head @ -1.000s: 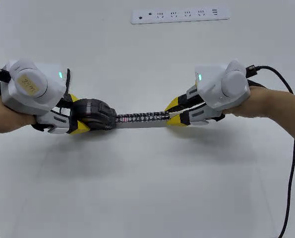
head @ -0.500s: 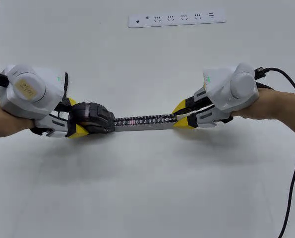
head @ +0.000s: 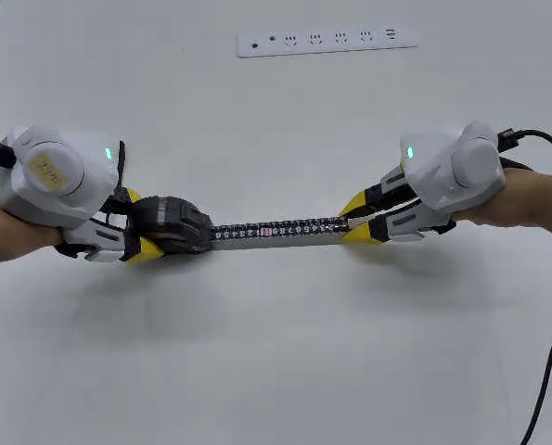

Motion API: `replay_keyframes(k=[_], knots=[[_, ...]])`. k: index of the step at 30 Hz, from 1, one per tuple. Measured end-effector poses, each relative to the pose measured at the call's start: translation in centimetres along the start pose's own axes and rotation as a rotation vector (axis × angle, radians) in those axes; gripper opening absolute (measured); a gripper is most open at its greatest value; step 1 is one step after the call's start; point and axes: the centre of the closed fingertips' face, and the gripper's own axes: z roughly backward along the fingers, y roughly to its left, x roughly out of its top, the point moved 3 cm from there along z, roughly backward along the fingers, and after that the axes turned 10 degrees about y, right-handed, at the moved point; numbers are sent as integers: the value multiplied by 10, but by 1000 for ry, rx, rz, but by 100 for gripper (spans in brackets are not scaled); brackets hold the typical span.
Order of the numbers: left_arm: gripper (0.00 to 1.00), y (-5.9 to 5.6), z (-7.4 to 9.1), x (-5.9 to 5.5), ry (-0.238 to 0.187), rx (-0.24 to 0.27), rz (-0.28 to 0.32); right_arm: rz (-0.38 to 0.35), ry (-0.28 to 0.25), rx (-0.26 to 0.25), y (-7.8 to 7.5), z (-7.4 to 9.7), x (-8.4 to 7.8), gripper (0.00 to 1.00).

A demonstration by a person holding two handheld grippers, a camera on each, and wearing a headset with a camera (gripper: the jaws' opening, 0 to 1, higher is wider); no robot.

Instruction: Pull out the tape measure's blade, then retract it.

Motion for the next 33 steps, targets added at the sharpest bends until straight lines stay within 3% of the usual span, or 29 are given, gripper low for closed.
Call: replay_keyframes(k=[17, 24, 25, 33], knots=[[30, 0, -1, 0, 3, 0, 2, -10, 40, -15, -1, 18, -24, 12], [30, 0, -1, 0, 3, 0, 2, -10, 42, -16, -1, 19, -25, 12], [30, 0, -1, 0, 3, 0, 4, -17, 59, -23, -2, 26, -36, 12], [30, 0, -1, 0, 10, 1, 1, -22, 73, -29, -2, 31, -42, 12]])
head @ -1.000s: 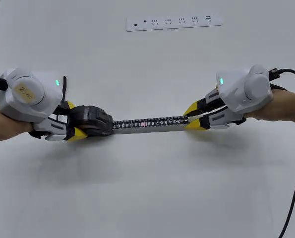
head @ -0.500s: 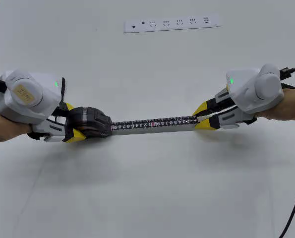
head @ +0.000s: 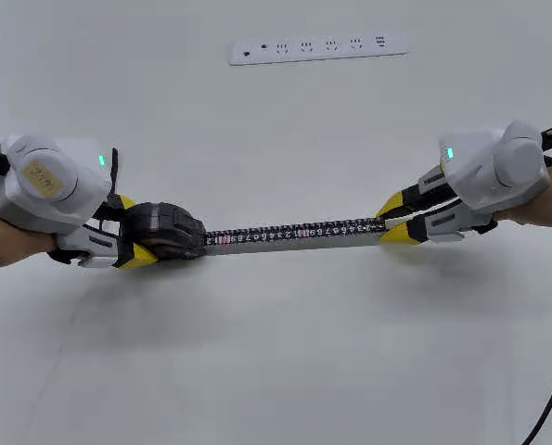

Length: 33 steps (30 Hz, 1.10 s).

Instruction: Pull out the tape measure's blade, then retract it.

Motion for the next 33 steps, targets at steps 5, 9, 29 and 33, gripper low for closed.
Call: replay_keyframes(k=[5, 9, 29, 33], knots=[[30, 1, 0, 0, 5, -1, -1, -4, 7, -5, 0, 3, -4, 12], [30, 0, -1, 1, 12, 0, -2, -3, 15, -9, 0, 3, -7, 12], [31, 0, -1, 4, 49, 11, -17, 65, 95, -42, 0, -1, -5, 15], [31, 0, -1, 4, 59, 7, -24, 40, 93, -41, 0, 0, -5, 16]])
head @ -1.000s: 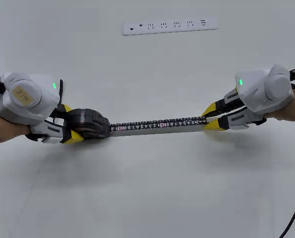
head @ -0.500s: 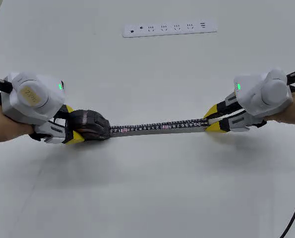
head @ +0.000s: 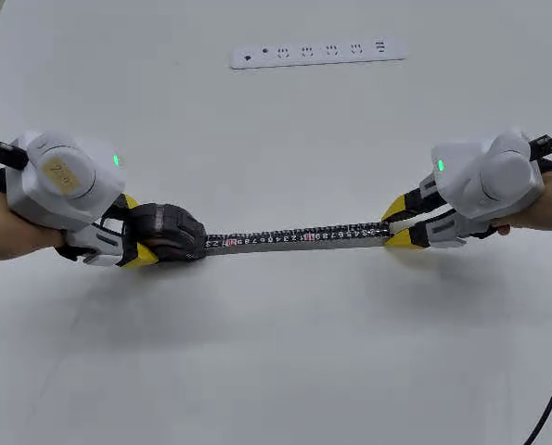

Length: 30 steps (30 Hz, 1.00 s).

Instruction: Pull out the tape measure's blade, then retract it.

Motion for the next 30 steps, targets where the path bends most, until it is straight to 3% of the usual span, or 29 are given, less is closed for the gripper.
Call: replay_keyframes(k=[11, 16, 20, 22, 24, 27, 30], knots=[[32, -1, -1, 1, 7, 1, -3, -13, -4, -3, 0, 3, -1, 28], [37, 2, 0, 1, 2, 13, -6, -50, -3, -10, 0, 6, -3, 41], [51, 3, 3, 6, -40, 16, -18, -100, -20, -14, -1, 9, -2, 61], [64, 2, 5, 10, -62, 15, -32, -123, -24, -13, -1, 9, -1, 76], [76, 2, 5, 12, -75, 14, -35, -126, -30, -16, 0, 10, 0, 85], [83, 4, 7, 13, -78, 24, -40, -139, -41, -26, -1, 11, 2, 99], [93, 6, 6, 13, -79, 38, -38, -148, -42, -27, -1, 12, 1, 100]])
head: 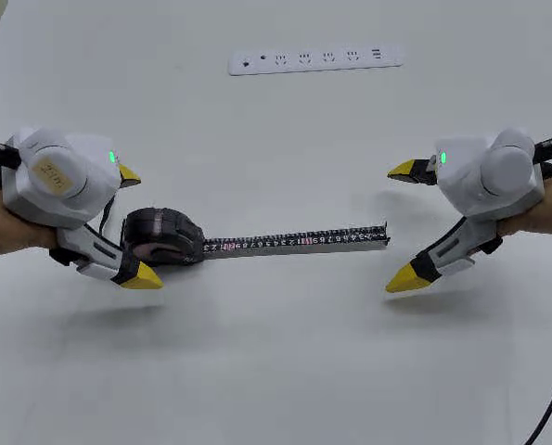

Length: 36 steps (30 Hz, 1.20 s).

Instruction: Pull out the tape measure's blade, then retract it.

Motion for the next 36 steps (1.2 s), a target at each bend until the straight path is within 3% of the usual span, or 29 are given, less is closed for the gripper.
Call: replay_keyframes(k=[4, 19, 30, 36], knots=[[100, 0, 0, 2, -10, -7, 7, 0, 4, -9, -1, 1, -1, 100], [100, 0, 5, 2, -36, -8, 38, -37, -4, -17, 2, 7, 1, 100], [100, -11, 14, -2, -124, 1, 148, -113, -61, -41, 12, 17, 8, 100], [100, -15, 22, -1, -195, 30, 217, -156, -91, -77, 17, 23, 10, 100]])
